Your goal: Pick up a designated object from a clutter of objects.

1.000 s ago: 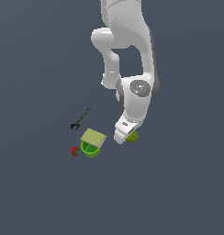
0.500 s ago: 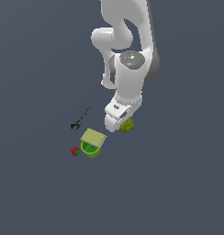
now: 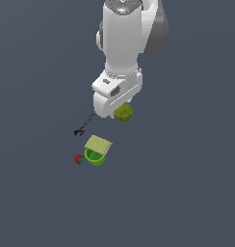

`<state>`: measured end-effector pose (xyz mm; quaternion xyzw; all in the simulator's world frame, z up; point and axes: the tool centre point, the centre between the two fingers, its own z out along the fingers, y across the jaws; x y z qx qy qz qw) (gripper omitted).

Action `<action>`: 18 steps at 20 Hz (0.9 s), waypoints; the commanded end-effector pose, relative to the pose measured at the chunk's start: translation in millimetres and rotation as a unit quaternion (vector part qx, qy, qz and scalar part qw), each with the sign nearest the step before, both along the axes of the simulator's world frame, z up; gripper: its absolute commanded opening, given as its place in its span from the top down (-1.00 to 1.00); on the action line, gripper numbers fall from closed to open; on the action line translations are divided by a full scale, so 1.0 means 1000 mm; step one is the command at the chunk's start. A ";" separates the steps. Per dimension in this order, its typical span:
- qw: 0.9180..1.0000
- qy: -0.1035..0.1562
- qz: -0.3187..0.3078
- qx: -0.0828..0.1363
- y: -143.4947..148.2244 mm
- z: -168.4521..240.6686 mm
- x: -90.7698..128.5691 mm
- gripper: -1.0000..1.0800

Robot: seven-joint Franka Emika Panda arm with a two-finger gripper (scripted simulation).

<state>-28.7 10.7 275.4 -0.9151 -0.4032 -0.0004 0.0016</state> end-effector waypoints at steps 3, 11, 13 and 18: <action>1.000 -0.001 0.000 0.000 -0.019 0.047 -0.004 1.00; 1.000 0.000 0.000 -0.001 -0.050 0.120 -0.009 1.00; 1.000 0.000 0.000 -0.001 -0.056 0.134 -0.009 1.00; 1.000 0.000 -0.001 -0.001 -0.067 0.159 -0.010 1.00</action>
